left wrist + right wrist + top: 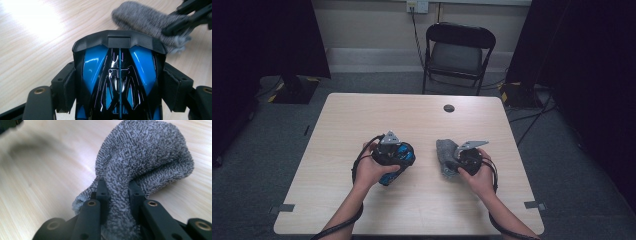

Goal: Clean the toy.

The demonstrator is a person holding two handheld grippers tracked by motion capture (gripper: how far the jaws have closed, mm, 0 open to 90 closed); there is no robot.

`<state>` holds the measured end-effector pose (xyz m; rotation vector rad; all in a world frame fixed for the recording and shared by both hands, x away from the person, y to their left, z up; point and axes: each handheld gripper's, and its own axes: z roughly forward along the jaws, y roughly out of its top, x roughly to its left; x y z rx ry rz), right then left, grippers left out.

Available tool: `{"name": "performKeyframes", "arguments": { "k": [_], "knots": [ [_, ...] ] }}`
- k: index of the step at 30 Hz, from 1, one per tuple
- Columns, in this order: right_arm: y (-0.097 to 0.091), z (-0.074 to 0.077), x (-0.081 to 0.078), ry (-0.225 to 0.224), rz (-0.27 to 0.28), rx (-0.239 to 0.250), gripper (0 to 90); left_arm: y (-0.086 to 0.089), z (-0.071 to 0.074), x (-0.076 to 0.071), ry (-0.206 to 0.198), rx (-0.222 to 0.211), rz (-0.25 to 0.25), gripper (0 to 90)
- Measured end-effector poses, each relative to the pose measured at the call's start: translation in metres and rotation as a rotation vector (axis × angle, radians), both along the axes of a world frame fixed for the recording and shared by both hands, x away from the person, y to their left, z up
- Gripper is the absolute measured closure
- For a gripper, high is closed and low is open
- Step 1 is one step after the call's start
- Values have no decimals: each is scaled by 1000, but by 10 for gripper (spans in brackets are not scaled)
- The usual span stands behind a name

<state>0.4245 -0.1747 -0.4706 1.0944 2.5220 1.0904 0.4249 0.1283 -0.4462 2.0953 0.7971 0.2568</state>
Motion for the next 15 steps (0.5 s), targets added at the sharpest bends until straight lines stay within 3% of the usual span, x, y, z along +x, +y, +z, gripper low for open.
{"name": "performKeyframes", "arguments": {
  "k": [1,3,5,8,10,12,15],
  "knots": [
    [3,-3,0,6,28,-14,688,0,-1,-2,7,-6,2,255],
    [7,-6,-2,-9,27,-39,550,1,-4,-5,8,4,-3,256],
    [7,-6,-5,-18,-5,-54,428,1,-5,-6,7,10,-3,255],
    [2,-4,-10,-27,-57,-70,351,4,-5,-6,8,6,8,255],
    [-3,-2,-15,-23,-83,-57,344,5,-5,-8,3,14,8,255],
    [-7,-1,-19,-34,-91,-91,339,5,-5,-9,5,10,9,255],
    [-17,-3,-21,-23,-99,-105,356,5,-2,-11,-3,12,4,255]
  ]
}}
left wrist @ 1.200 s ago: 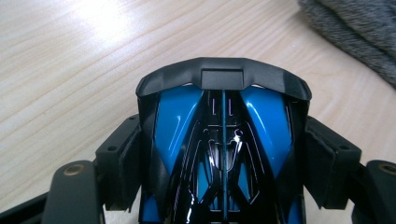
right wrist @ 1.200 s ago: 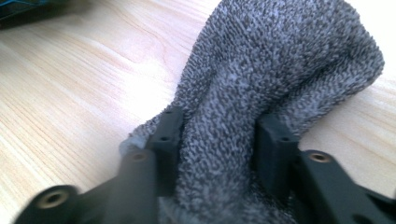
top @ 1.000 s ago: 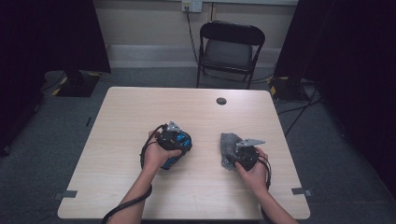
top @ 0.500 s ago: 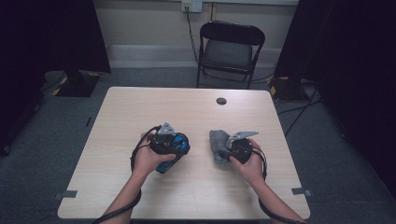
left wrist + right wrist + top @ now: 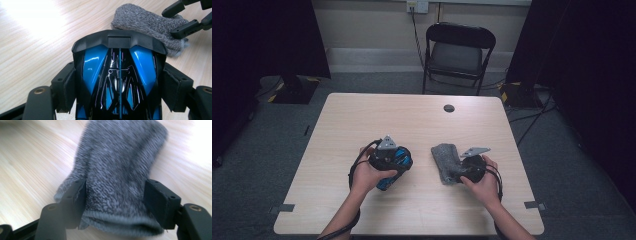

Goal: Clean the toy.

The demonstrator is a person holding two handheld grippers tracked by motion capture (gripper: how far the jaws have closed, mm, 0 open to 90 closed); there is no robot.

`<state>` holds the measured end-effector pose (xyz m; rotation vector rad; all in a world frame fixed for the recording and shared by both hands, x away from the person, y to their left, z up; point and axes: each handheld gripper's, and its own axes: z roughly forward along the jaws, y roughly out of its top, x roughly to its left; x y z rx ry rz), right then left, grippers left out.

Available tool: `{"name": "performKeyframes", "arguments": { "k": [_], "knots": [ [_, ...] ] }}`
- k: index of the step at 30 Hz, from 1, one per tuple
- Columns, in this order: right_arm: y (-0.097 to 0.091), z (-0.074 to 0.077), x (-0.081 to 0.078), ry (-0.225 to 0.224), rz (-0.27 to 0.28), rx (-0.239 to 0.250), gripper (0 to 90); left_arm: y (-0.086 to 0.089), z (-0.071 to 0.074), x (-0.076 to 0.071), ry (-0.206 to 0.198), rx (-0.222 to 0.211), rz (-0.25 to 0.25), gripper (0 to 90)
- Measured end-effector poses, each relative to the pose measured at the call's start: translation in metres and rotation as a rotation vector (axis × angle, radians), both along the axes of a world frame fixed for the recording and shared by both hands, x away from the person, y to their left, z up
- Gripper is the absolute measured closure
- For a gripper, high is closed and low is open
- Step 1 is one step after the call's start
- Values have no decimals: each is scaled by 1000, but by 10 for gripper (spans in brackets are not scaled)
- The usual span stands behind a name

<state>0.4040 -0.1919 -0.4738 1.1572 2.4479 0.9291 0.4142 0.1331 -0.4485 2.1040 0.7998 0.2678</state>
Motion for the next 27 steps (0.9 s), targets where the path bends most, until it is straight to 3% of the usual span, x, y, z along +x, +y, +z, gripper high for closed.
{"name": "performKeyframes", "arguments": {
  "k": [4,7,11,13,15,16,17,20,24,27],
  "knots": [
    [-13,5,-1,-19,-48,15,344,-2,1,-1,0,-3,-5,255],
    [-6,8,-2,-19,-27,63,333,-5,2,-1,-1,3,-16,255],
    [9,-6,6,11,-22,36,299,-7,2,-2,-7,0,-23,255],
    [12,-14,10,24,-39,52,293,-7,1,-2,-5,1,-26,255],
    [12,-16,12,10,-48,68,371,-7,1,-2,-6,2,-31,256],
    [10,-16,13,13,-50,81,489,-7,0,-2,-4,1,-28,256],
    [8,-15,14,22,-47,97,611,-7,0,-2,-5,0,-29,255],
    [1,-13,22,87,-67,132,738,-7,2,-2,-9,0,-27,256],
    [7,-5,26,107,-41,118,771,-8,4,-2,-17,-7,-32,256],
    [14,13,28,97,-11,175,771,-9,7,-4,-22,-17,-39,256]
  ]
}}
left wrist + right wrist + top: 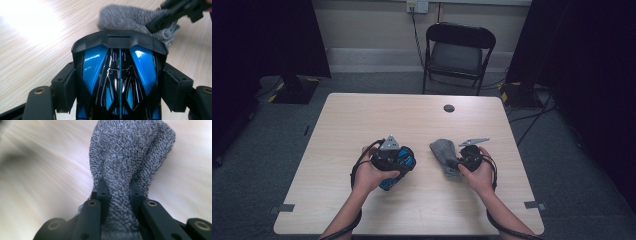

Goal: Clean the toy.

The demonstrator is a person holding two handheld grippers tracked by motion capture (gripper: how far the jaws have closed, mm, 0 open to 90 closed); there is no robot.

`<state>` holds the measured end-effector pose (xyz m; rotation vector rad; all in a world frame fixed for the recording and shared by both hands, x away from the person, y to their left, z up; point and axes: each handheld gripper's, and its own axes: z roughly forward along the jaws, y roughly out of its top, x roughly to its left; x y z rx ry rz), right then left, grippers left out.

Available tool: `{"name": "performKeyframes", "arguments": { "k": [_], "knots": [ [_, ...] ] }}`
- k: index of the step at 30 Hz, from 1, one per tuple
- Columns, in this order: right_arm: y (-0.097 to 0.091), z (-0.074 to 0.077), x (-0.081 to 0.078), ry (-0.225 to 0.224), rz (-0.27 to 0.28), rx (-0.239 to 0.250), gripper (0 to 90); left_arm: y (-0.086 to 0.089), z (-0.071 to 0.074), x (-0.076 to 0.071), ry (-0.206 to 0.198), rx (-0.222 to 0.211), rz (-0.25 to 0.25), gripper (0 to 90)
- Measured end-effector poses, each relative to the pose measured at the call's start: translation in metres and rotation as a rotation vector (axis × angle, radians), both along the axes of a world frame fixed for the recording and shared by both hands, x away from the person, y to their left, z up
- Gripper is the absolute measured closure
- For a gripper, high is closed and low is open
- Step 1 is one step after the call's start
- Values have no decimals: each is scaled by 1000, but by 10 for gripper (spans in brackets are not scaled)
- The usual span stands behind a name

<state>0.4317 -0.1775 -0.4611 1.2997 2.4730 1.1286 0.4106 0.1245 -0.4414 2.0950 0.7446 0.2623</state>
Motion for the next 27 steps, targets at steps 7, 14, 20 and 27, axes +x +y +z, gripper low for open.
{"name": "performKeyframes", "arguments": {
  "k": [7,14,20,27],
  "knots": [
    [31,41,10,-40,97,75,770,-4,4,-4,-6,-2,-20,255],
    [63,51,6,-38,227,91,769,2,3,-4,-11,7,-7,256],
    [74,52,2,-39,288,80,770,8,4,-3,-24,10,3,255],
    [72,54,-2,-41,334,80,770,12,6,-2,-35,19,15,256]
  ]
}}
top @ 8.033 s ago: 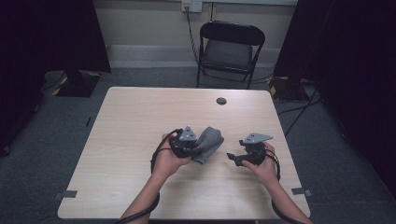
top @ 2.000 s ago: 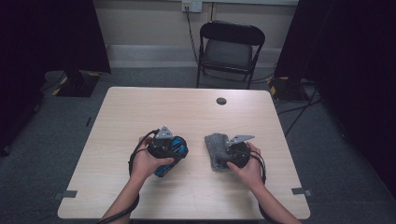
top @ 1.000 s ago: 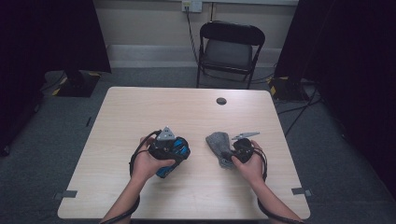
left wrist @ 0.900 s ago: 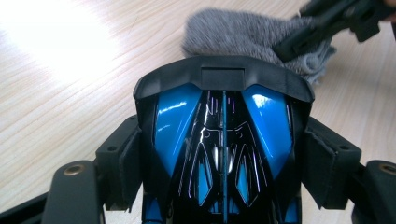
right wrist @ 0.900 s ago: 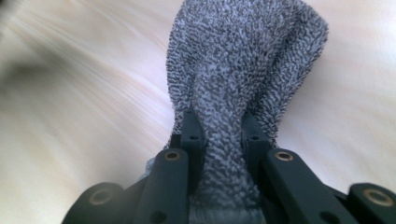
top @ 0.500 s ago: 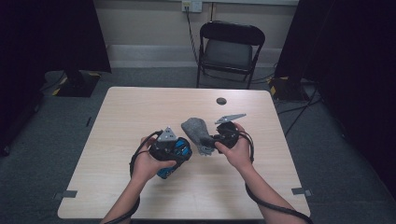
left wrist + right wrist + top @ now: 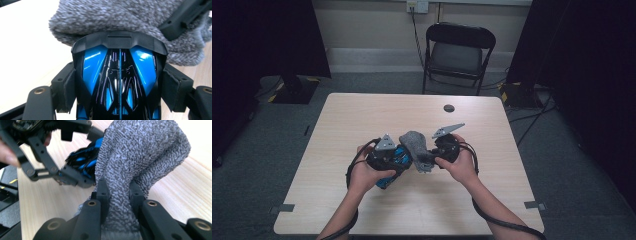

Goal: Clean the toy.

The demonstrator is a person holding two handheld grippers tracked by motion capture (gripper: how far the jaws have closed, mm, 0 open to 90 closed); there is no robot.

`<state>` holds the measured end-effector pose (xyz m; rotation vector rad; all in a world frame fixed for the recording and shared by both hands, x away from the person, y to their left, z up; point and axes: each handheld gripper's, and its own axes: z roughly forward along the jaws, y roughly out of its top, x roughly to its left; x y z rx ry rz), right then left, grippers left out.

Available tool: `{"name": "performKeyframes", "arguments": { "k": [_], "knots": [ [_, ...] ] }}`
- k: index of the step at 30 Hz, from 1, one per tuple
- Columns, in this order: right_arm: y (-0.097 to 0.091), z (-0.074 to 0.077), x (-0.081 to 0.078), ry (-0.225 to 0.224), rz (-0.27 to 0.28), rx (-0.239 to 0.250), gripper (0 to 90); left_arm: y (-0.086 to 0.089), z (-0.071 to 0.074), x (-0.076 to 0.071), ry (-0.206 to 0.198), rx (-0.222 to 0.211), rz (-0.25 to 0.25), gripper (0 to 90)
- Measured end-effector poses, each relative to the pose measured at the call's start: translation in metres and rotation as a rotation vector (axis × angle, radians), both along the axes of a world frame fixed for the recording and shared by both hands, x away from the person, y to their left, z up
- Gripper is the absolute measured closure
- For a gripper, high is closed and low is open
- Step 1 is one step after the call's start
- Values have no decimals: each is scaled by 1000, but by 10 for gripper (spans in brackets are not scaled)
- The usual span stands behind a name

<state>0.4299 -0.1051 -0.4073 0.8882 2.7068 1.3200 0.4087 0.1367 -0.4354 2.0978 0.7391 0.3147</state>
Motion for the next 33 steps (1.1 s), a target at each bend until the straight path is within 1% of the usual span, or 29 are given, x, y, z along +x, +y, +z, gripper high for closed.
{"name": "performKeyframes", "arguments": {
  "k": [3,4,5,8,11,12,15,17,18,19,21,23,24,26,31,33],
  "knots": [
    [-2,-1,-3,-7,20,7,770,2,0,1,-2,1,6,256],
    [-2,-1,-4,-7,25,6,770,3,1,1,-12,7,7,255],
    [-2,-2,-5,-12,33,6,769,3,0,1,-6,4,6,256],
    [-3,-3,-9,-8,48,5,770,4,1,1,-6,8,13,256],
    [-3,-5,-13,-18,65,-4,769,5,0,1,-4,8,18,256],
    [-4,-6,-14,-20,67,-4,769,5,0,1,-4,4,19,255],
    [-5,-8,-17,-19,76,-4,770,6,0,2,-8,13,23,256],
    [-5,-9,-19,-20,83,-4,769,6,0,2,-5,9,31,256],
    [-5,-9,-21,-21,87,-3,769,7,0,2,-12,14,35,256],
    [-5,-10,-22,-18,91,-3,769,8,1,2,-11,14,36,256],
    [-5,-11,-25,-20,99,-3,769,8,1,2,-5,4,41,256],
    [-6,-12,-27,-18,106,1,769,9,2,3,-13,6,43,256],
    [-6,-12,-28,-19,108,0,769,9,2,2,-9,1,46,256],
    [-6,-13,-30,-14,113,2,769,11,4,3,-13,-3,54,256],
    [-10,-16,-34,-2,127,-9,769,16,7,4,-22,-16,81,256],
    [-14,-18,-35,1,124,-17,769,19,8,4,-24,-18,91,256]
  ]
}}
